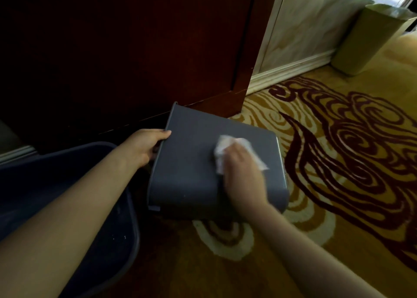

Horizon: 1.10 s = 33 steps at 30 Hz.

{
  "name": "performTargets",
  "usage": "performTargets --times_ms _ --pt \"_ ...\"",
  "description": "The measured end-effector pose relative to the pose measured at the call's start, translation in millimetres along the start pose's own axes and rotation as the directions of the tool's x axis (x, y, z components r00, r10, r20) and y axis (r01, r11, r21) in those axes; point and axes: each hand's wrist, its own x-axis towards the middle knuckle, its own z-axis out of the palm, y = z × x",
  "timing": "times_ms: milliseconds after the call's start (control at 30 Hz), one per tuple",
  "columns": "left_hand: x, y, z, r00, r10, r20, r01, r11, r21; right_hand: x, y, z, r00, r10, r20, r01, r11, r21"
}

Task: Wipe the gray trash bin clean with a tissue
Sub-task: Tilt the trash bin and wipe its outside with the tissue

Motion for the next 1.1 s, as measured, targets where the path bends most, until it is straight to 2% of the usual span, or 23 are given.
performTargets --times_ms 67,100,167,267,333,500,633,800,867,967,1033,1100 --pt "-2 1 4 1.000 -0.025 -0.004 0.025 0.999 -0.043 -22 -44 22 0.949 -0.309 0.062 0.311 0.950 -0.012" --pt "-4 1 6 0.999 -0.039 -0.002 0.038 0.997 -0.069 -32 -60 34 0.913 -0.394 0.108 0.397 0.918 -0.005" --pt "-7 1 8 1.000 -0.024 0.011 0.025 0.998 -0.066 -40 -72 54 0.901 -0.406 0.156 0.414 0.910 -0.024" --pt "-10 -2 6 0.999 0.030 0.035 -0.031 0.999 0.024 -44 -55 61 0.899 -0.401 0.176 0.429 0.887 -0.170" --pt "-10 -2 5 0.999 0.031 0.032 -0.032 0.999 0.041 -50 -38 58 0.898 -0.388 0.209 0.424 0.890 -0.167" --pt "-8 1 4 1.000 0.012 0.029 -0.013 0.998 0.056 -63 2 48 0.919 -0.343 0.197 0.383 0.895 -0.227" --pt "-11 2 4 0.999 -0.010 0.040 0.007 0.998 0.067 -66 37 34 0.935 -0.312 0.166 0.342 0.917 -0.203" --pt "-15 2 4 0.999 -0.010 0.041 0.007 0.998 0.069 -70 81 16 0.964 -0.234 0.127 0.258 0.941 -0.220" --pt "-16 4 4 0.999 -0.015 0.036 0.012 0.997 0.075 -72 101 7 0.980 -0.161 0.114 0.183 0.959 -0.219" --pt "-17 5 3 0.999 -0.033 0.036 0.029 0.994 0.109 -66 118 -8 0.997 0.071 0.019 -0.069 0.993 -0.097" --pt "-18 5 1 0.998 -0.044 0.046 0.037 0.989 0.142 -50 108 -20 0.968 0.231 -0.100 -0.220 0.969 0.110" --pt "-19 5 -2 0.998 -0.058 0.040 0.051 0.987 0.155 -27 79 -27 0.938 0.304 -0.164 -0.247 0.922 0.299"
